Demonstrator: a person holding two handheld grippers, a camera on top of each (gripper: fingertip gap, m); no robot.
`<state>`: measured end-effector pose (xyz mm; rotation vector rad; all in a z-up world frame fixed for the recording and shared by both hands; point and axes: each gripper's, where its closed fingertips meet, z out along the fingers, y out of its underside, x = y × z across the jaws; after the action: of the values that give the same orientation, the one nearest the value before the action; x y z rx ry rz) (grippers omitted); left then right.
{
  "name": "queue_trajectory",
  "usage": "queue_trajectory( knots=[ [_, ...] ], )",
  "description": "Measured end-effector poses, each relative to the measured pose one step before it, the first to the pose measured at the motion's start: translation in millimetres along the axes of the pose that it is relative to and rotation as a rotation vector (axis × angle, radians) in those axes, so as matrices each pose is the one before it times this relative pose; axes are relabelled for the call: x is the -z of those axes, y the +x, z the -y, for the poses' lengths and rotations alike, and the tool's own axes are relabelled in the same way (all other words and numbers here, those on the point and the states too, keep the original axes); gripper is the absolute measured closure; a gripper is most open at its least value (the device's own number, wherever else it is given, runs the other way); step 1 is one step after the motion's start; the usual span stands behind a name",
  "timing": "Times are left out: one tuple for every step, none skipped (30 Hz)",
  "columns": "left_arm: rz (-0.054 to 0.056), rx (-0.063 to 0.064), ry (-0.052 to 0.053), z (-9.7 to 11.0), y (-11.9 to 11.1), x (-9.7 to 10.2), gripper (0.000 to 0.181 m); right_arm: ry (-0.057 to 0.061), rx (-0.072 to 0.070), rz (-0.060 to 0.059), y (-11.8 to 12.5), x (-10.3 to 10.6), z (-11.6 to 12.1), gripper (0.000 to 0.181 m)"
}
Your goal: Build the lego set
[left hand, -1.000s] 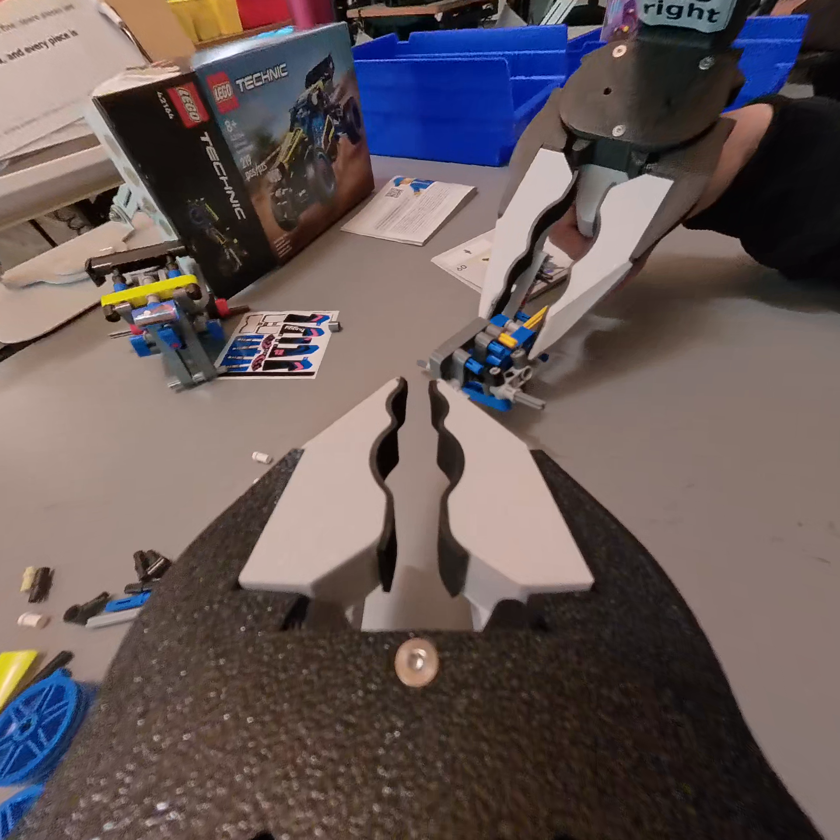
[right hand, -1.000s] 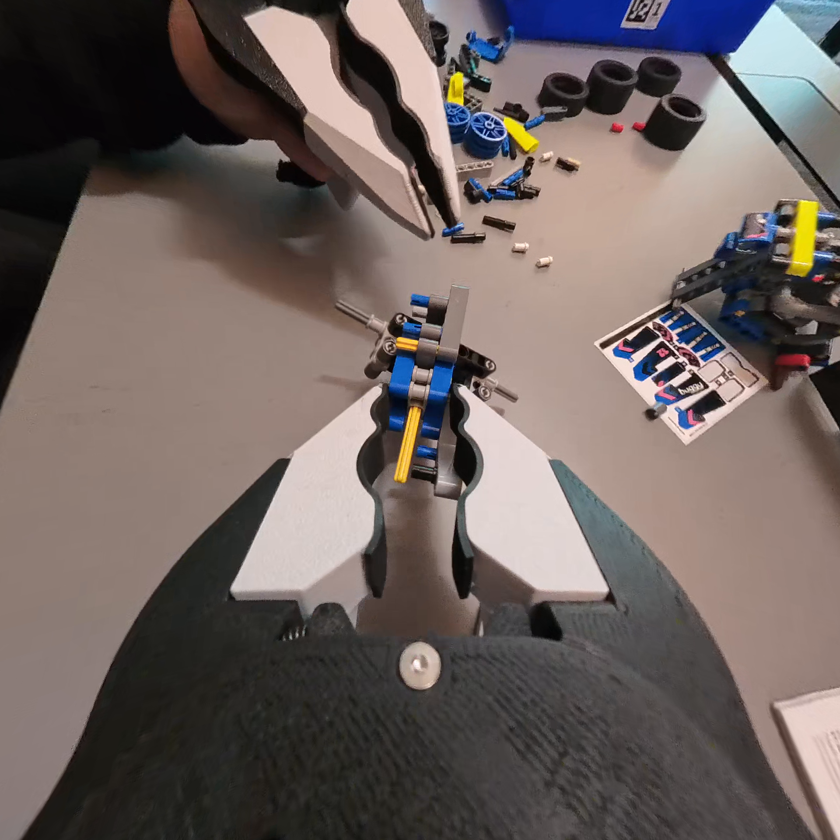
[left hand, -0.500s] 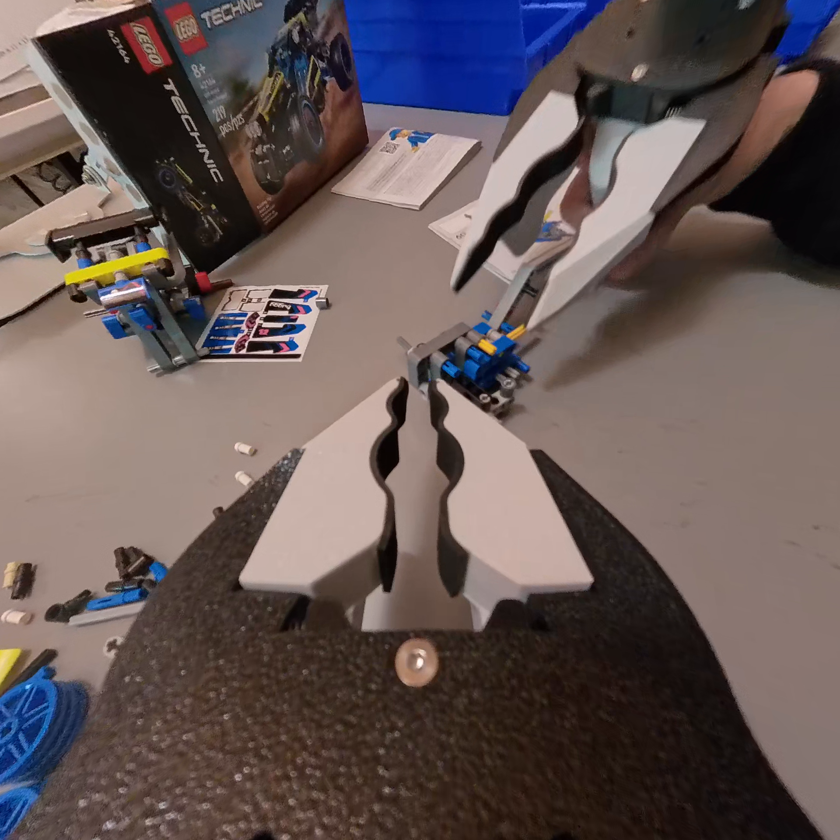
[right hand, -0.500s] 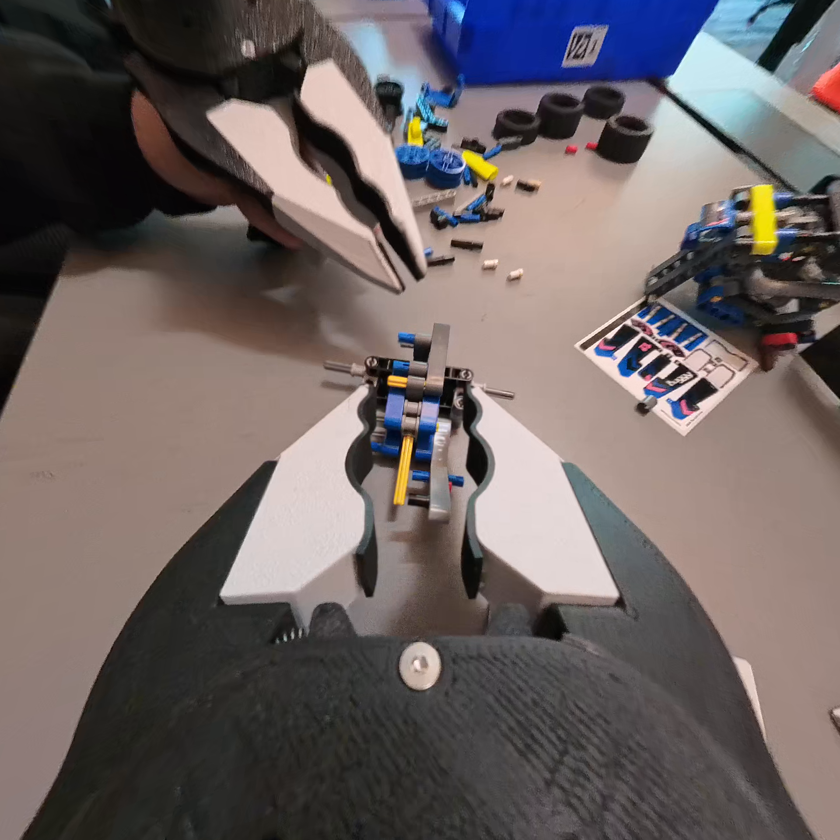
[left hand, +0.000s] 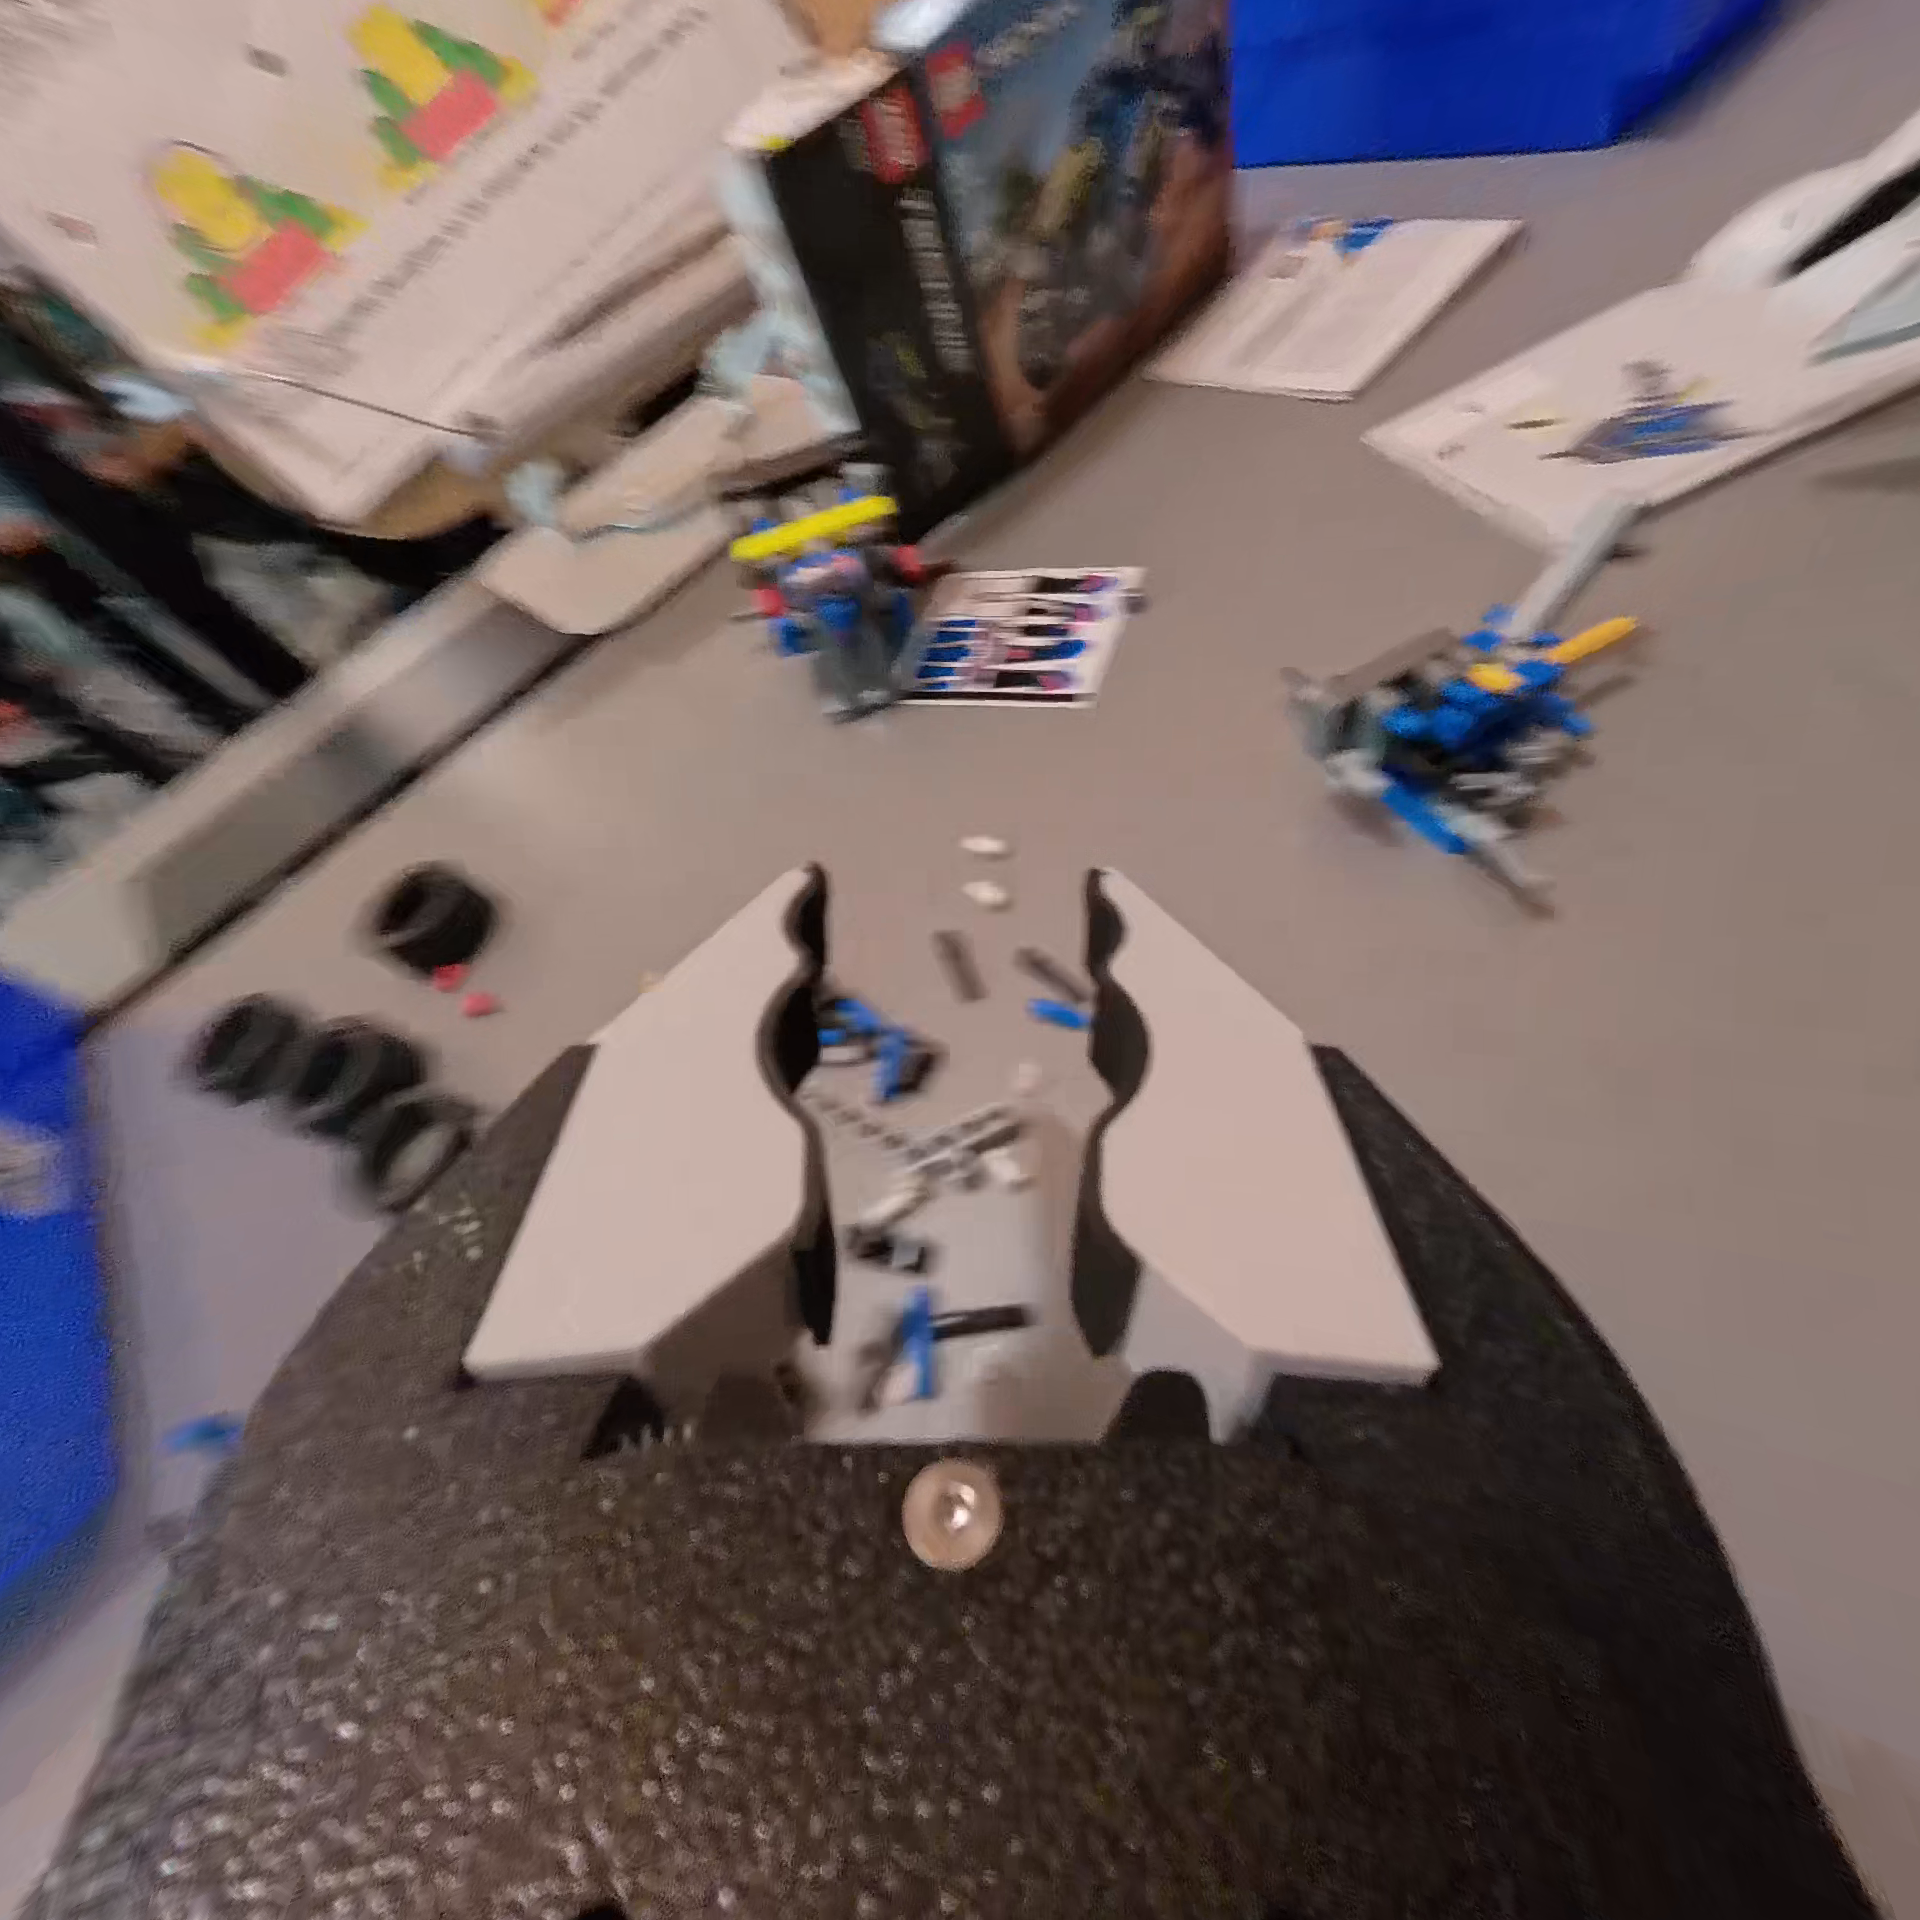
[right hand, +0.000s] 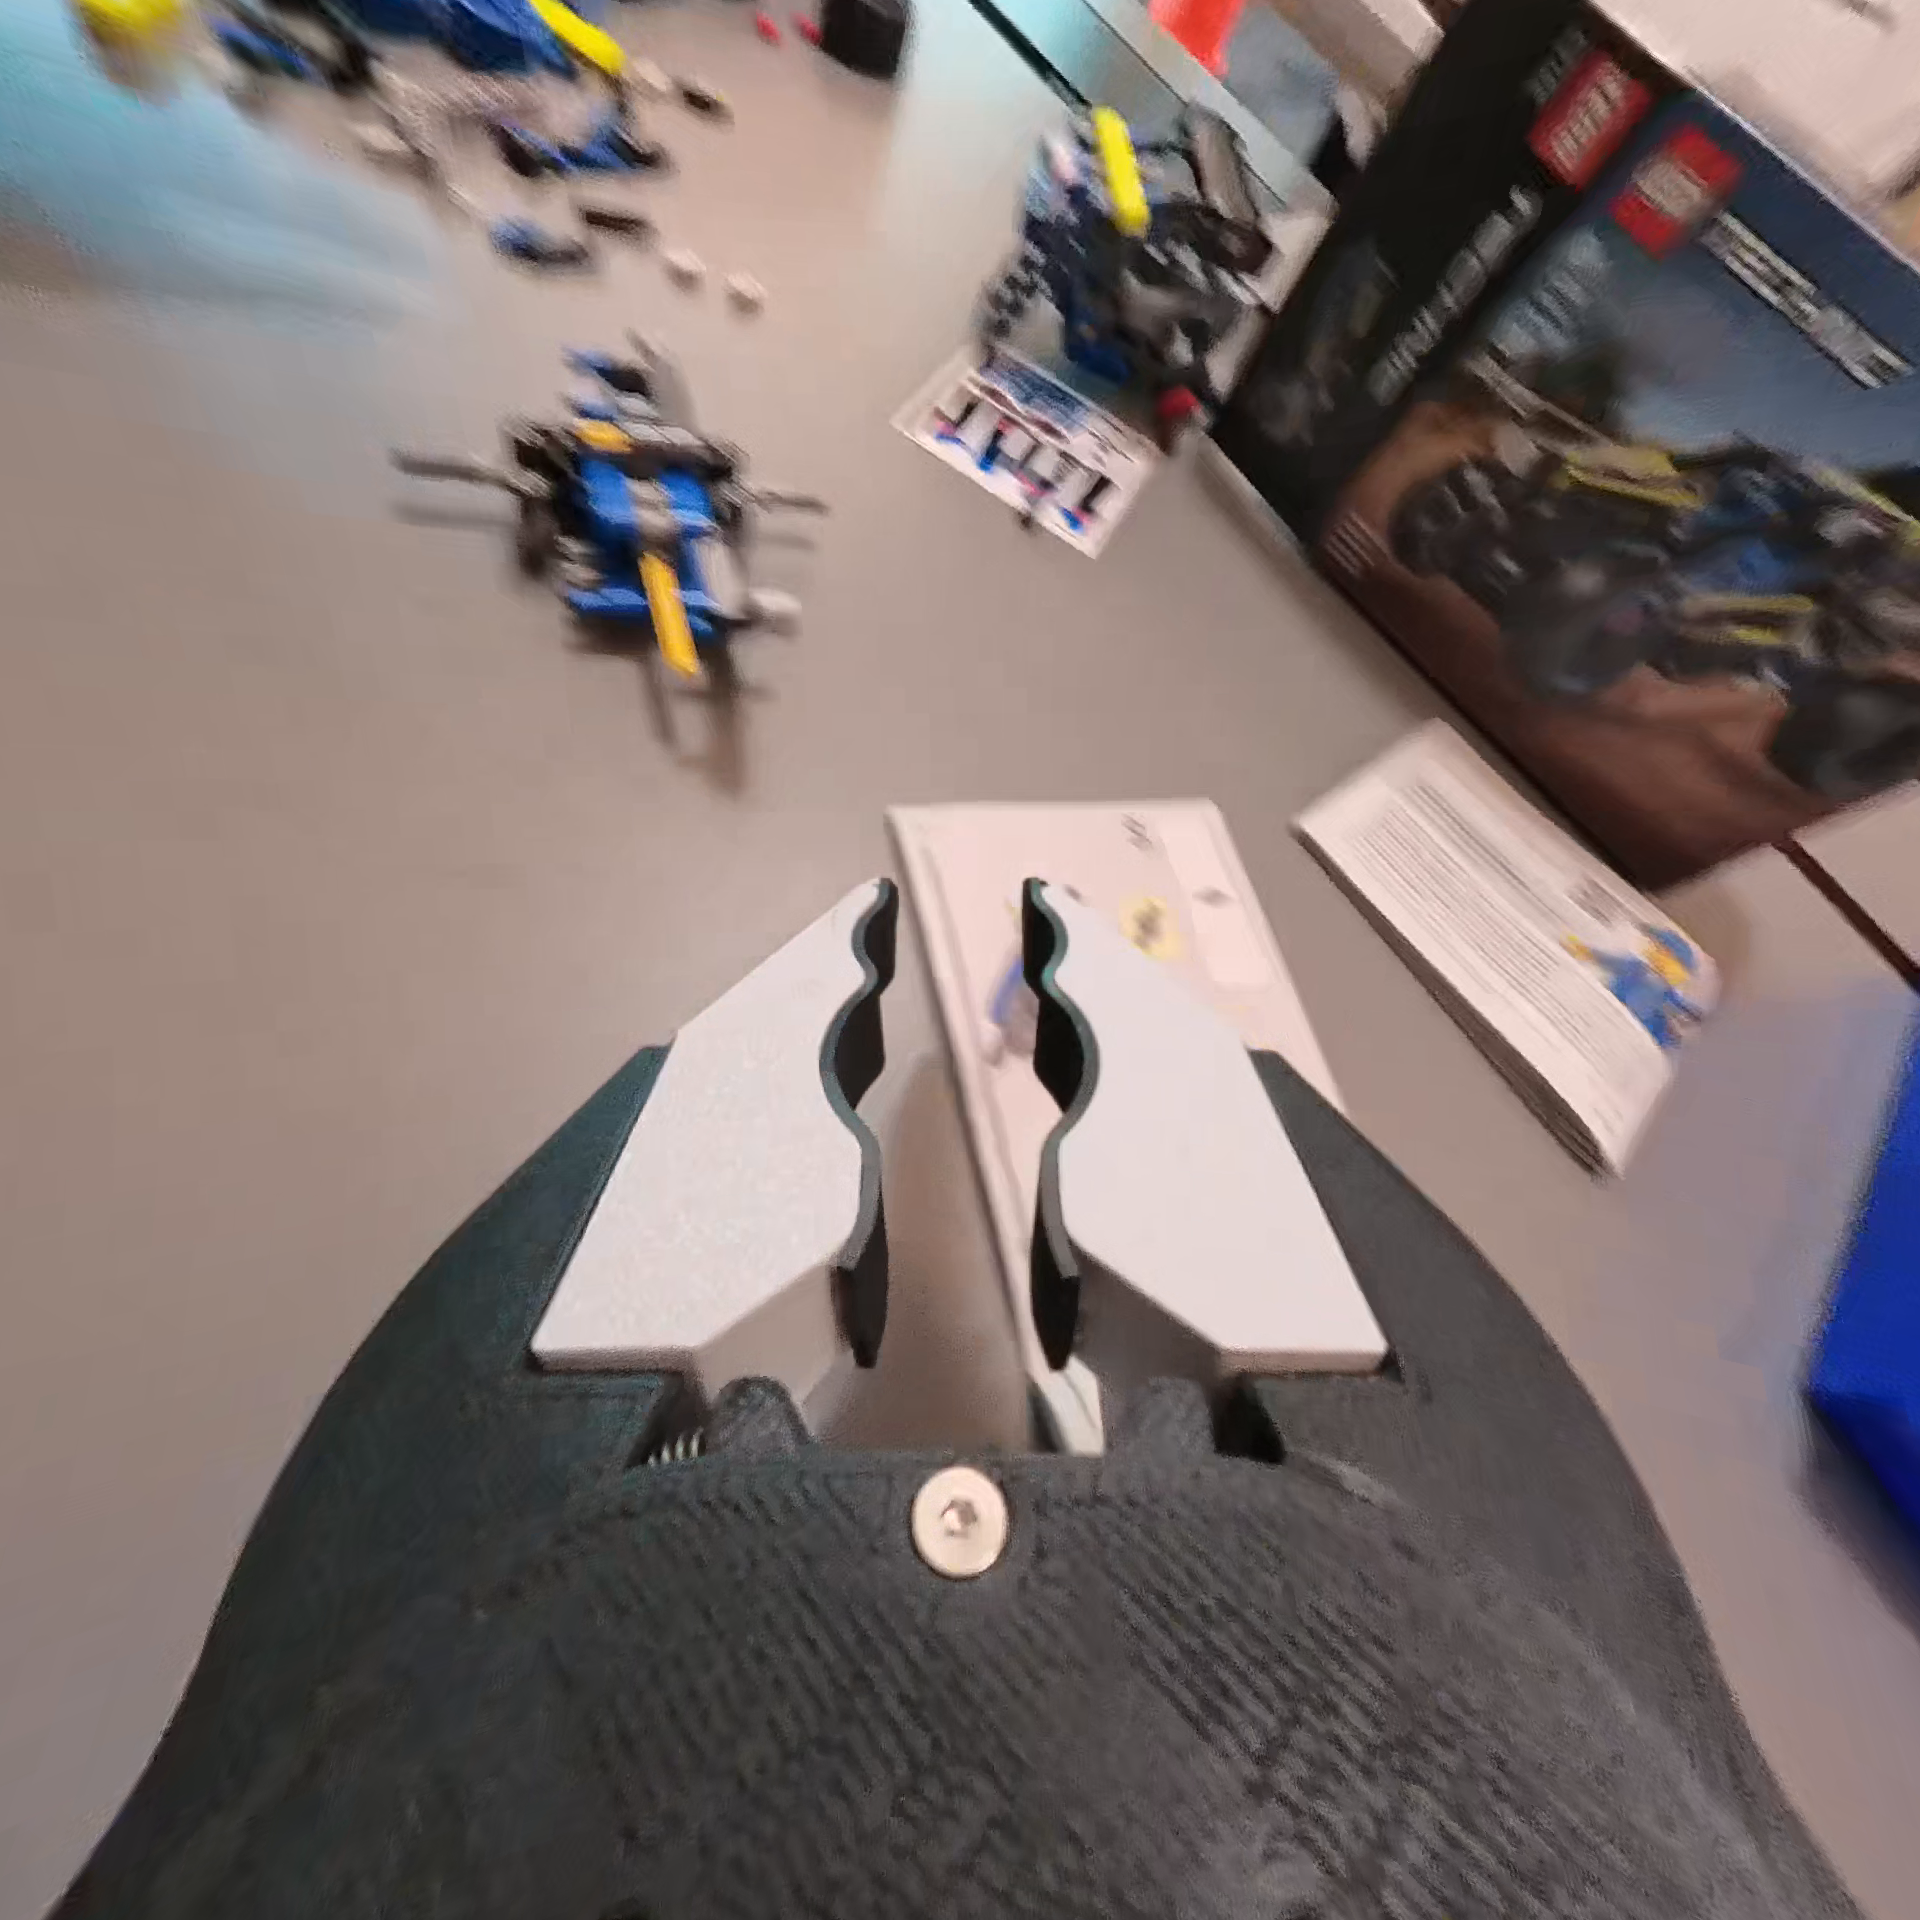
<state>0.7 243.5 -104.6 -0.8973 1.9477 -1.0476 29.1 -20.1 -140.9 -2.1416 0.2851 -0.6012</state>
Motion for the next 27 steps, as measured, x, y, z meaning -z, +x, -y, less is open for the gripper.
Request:
queue_trajectory(
  knots=[
    [0.0822, -0.0333, 0.0033, 0.9, -19.23, 7.52, 0.122, -0.0232, -0.0019, -0.0352, 11.42, 4.21, -6.91, 0.159],
    [0.0798, -0.0391, 0.0046, 0.31, -18.84, 7.21, 0.113, -0.0085, -0.0155, -0.0281, 10.68, 4.66, -4.71, 0.16],
    [0.0632, -0.0348, 0.0032, -0.62, -16.54, 6.4, 0.11, 0.0028, -0.0241, -0.0437, 12.86, 4.95, -3.7, 0.16],
    [0.0524, -0.0231, 0.0018, -1.56, -14.98, 5.44, 0.106, 0.0115, -0.0221, -0.0604, 15.12, 4.62, -3.37, 0.16],
    [0.0376, -0.0147, 0.0002, -2.46, -12.44, 4.59, 0.106, 0.0109, -0.0146, -0.0618, 15.0, 3.63, -4.14, 0.161],
    [0.0165, -0.0094, -0.0031, -3.42, -8.87, 3.72, 0.107, -0.0006, -0.0085, -0.064, 14.77, 2.6, -6.09, 0.162],
    [0.0038, -0.0016, -0.0112, -4.57, -6.75, 2.86, 0.111, -0.0027, 0.0013, -0.0782, 15.61, 2.31, -6.24, 0.162],
    [-0.0073, 0.0033, -0.0209, -5.87, -4.67, 2.13, 0.118, 0.0035, 0.0119, -0.0705, 13.01, 1.9, -4.94, 0.163],
    [-0.0277, 0.0026, -0.0211, -5.78, -1.08, 1.18, 0.125, 0.0044, 0.0081, -0.0603, 10.58, 1.71, -3.99, 0.163],
    [-0.0439, 0.0011, -0.0142, -4.67, 2.36, 0.34, 0.128, 0.003, 0.0046, -0.057, 9.1, 1.57, -3.8, 0.163],
    [-0.0579, -0.0028, -0.0098, -3.62, 5.54, -0.65, 0.131, 0.0084, 0.0074, -0.0446, 6.09, 1.31, -2.78, 0.164],
    [-0.0713, -0.0091, -0.0134, -3.46, 8.42, -1.77, 0.133, 0.0113, 0.0107, -0.0389, 4.0, 1.09, -2.69, 0.168],
    [-0.058, -0.0154, -0.0197, -3.61, 7.17, -3.25, 0.132, 0.0061, 0.0177, -0.0402, 3.14, 0.85, -3.34, 0.17],
    [-0.0293, -0.0192, -0.0238, -3.52, 3.05, -4.25, 0.134, -0.0027, 0.0351, -0.0275, 1.66, 0.52, -2.57, 0.171],
    [-0.0342, -0.0234, -0.0217, -2.75, 3.93, -5.16, 0.139, -0.0135, 0.0309, -0.0234, 2.26, 0.38, -0.9, 0.171],
    [-0.0605, -0.0233, -0.0176, -1.73, 7.8, -5.61, 0.144, -0.0072, 0.0146, -0.0147, 1.17, -0.26, -0.16, 0.17],
    [-0.0522, -0.0079, -0.0165, -0.62, 6.24, -6.25, 0.146, -0.0022, 0.0071, 0.0005, -1.42, -1.0, -0.74, 0.17],
    [-0.0317, 0.0104, -0.0162, 0.27, 2.67, -7.14, 0.148, -0.0066, 0.0051, 0.0061, -2.02, -1.22, -1.62, 0.17],
    [-0.0359, 0.0179, -0.0132, 1.27, 2.96, -7.34, 0.148, -0.0089, 0.0107, -0.0005, -0.45, -0.78, -1.4, 0.169],
    [-0.0478, 0.0178, -0.0123, 1.58, 4.26, -7.37, 0.151, -0.0061, 0.0114, -0.0136, 1.47, -0.33, -1.03, 0.169],
    [-0.0377, 0.0175, -0.0149, 1.14, 2.25, -7.34, 0.156, -0.002, 0.0088, -0.0123, 1.33, -0.13, -0.66, 0.169],
    [-0.0172, 0.0173, -0.0164, 0.62, -1.22, -7.19, 0.158, -0.0031, 0.0038, -0.0056, 0.59, -0.22, -0.86, 0.169],
    [-0.014, 0.0144, -0.0187, -0.29, -1.9, -6.82, 0.161, -0.0047, -0.0001, -0.0043, 0.61, -0.29, -0.79, 0.169],
    [-0.0277, 0.0105, -0.0242, -1.4, 0.08, -6.16, 0.167, -0.0021, 0.0007, -0.0062, 0.91, -0.16, -0.36, 0.169],
    [-0.0322, 0.0083, -0.0243, -1.3, 1.28, -5.08, 0.168, -0.0017, 0.0026, -0.0023, 0.14, -0.18, -0.39, 0.169],
    [-0.0252, 0.007, -0.016, -0.2, 1.11, -3.81, 0.168, -0.0038, 0.0052, -0.0002, -0.23, -0.41, -0.74, 0.169],
    [-0.0236, 0.004, -0.009, 0.52, 1.87, -2.83, 0.169, -0.0067, 0.0071, -0.0028, -0.09, -0.59, -1.0, 0.169]
  ],
)
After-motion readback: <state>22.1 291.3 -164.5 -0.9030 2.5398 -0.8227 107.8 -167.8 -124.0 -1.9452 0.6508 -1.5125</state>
